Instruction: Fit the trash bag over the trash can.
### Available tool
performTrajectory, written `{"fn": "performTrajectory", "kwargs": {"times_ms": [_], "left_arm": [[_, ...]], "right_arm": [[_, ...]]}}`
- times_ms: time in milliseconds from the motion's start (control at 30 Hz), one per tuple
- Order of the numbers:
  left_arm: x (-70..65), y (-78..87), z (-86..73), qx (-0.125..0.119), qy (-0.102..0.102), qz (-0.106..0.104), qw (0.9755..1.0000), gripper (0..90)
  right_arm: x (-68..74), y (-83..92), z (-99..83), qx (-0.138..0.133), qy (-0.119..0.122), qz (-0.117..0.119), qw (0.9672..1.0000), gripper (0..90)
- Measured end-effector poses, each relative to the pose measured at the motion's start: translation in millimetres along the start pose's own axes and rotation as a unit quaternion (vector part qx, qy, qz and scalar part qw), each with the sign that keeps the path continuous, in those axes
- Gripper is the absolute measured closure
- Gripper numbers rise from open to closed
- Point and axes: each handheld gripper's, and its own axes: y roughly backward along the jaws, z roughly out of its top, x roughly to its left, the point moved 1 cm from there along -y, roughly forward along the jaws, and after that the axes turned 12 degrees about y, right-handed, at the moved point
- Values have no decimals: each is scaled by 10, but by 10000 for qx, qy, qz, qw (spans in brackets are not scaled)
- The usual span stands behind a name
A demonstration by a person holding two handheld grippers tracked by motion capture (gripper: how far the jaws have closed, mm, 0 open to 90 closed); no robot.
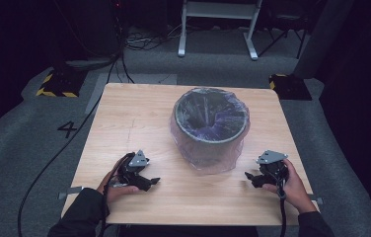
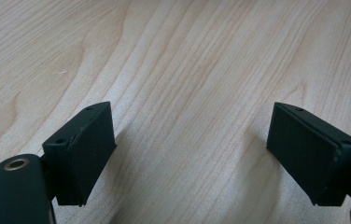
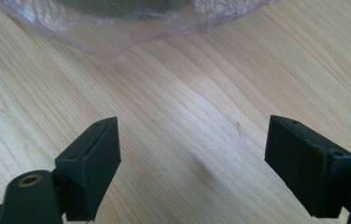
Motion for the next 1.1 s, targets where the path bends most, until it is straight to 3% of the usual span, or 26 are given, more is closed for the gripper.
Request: {"fn": "performTrajectory", "kwargs": {"times_ms": [733, 967, 1100], "left_arm": [[-3, 0, -1, 1, 13, 2, 10000, 148], [-2, 0, -1, 1, 8, 3, 10000, 148], [-3, 0, -1, -2, 13, 4, 10000, 148]], "right_arm": [[27, -12, -350, -130, -600, -128, 9980, 176], [11, 37, -517, -346, -979, -110, 9945, 168], [-4, 52, -597, -459, -1054, -154, 9933, 147]]}}
